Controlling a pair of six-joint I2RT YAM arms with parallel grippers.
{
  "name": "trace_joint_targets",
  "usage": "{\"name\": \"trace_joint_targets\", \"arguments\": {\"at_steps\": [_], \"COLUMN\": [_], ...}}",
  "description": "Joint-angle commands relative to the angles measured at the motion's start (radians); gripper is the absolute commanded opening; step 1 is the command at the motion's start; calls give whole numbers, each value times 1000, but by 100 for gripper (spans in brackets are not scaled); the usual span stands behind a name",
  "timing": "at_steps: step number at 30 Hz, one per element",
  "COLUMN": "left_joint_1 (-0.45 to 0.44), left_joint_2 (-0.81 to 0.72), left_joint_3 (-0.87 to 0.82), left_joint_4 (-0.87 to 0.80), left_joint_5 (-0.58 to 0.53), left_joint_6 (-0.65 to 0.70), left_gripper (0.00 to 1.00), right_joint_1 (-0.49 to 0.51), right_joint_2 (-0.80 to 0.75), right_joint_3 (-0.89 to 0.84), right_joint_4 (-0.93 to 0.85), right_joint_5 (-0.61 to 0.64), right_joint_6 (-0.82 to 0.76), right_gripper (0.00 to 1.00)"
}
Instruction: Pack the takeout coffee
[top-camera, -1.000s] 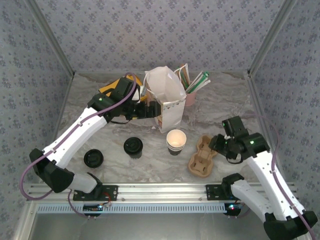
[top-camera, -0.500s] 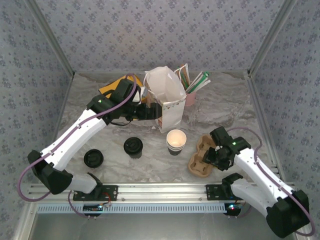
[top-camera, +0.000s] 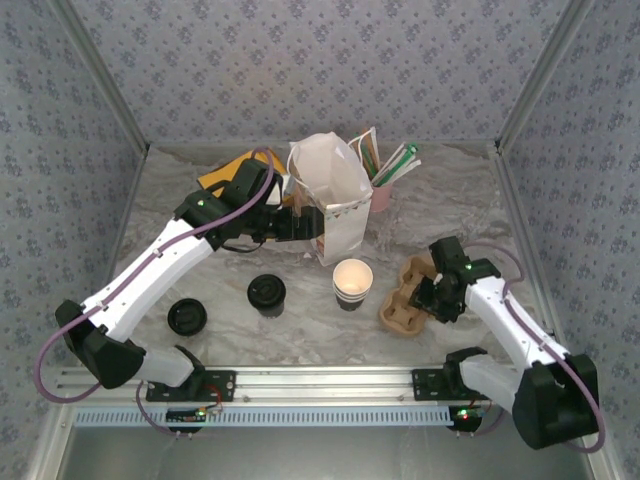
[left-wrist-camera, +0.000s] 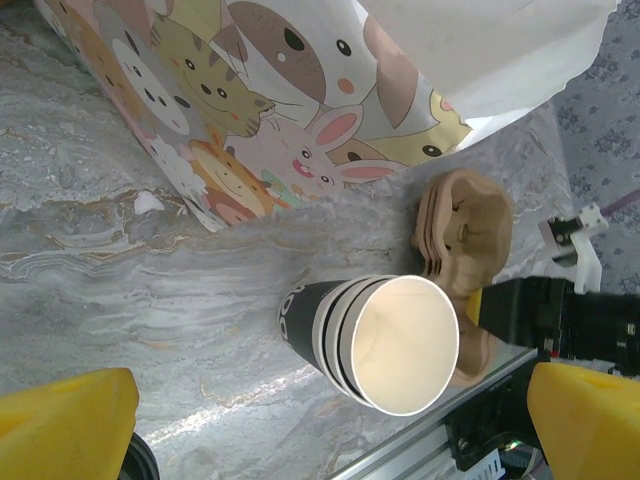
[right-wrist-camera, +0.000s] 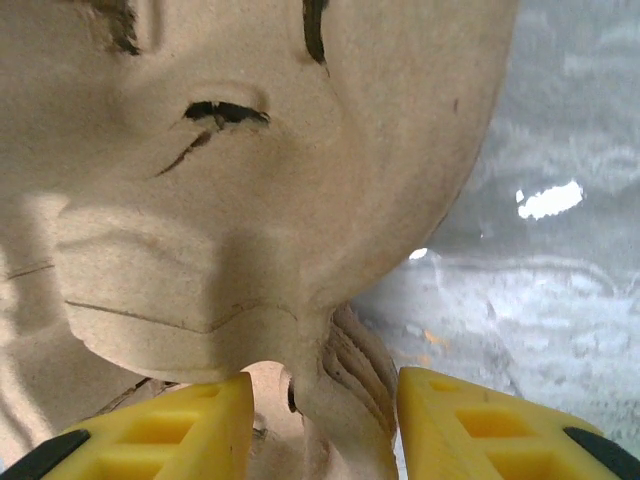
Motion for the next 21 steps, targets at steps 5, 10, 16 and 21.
{"name": "trace_joint_targets", "arguments": {"at_steps": [5,10,16,21], "left_joint_1": [-8,-9,-52,-171], "left_joint_2": [3,9,31,107], "left_joint_3": [33,23,69,158], "left_joint_4": [-18,-15,-28,-37], "left_joint_5": [-6,-2,-21,-84], "left_joint_6": [-11,-6,22,26], "left_gripper": [100,100,99,92], "right_joint_1": [-83,-130,-84,-38], "right_joint_2": [150,235,170,14], "right_joint_3": [133,221,225,145], "right_joint_4": [55,55,24,14], "right_joint_5": [8,35,6,-3], "right_joint_6": [-203,-274,-196,-60], "right_gripper": [47,51,51,52]}}
